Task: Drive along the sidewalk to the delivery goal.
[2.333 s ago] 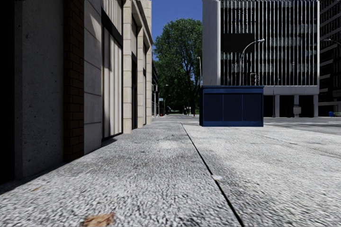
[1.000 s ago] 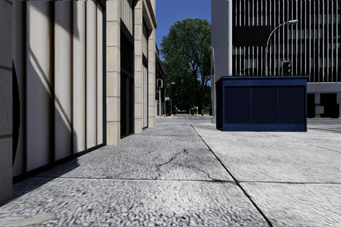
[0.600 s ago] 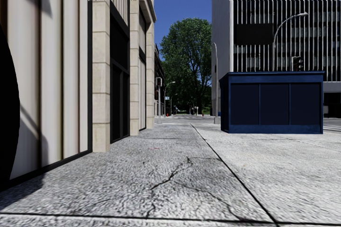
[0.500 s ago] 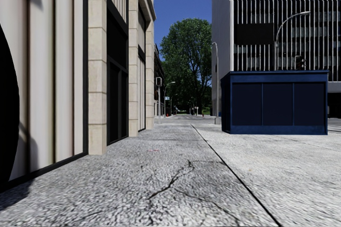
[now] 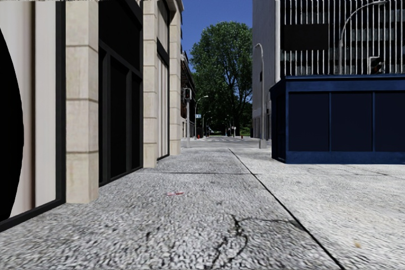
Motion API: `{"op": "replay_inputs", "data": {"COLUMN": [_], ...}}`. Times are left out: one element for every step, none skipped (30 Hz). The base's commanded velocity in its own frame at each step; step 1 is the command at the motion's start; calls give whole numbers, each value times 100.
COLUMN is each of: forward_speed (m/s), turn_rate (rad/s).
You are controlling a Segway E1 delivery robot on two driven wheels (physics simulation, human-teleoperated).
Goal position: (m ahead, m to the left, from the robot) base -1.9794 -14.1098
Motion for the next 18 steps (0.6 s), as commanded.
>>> {"op": "replay_inputs", "data": {"forward_speed": [200, 200, 200, 200, 200, 200, 200, 200, 200, 200, 200, 200, 200, 200, 200, 200, 200, 200], "turn_rate": [0, 0, 0, 0, 0, 0, 0, 0, 0, 0, 0, 0, 0, 0, 0, 0, 0, 0]}}
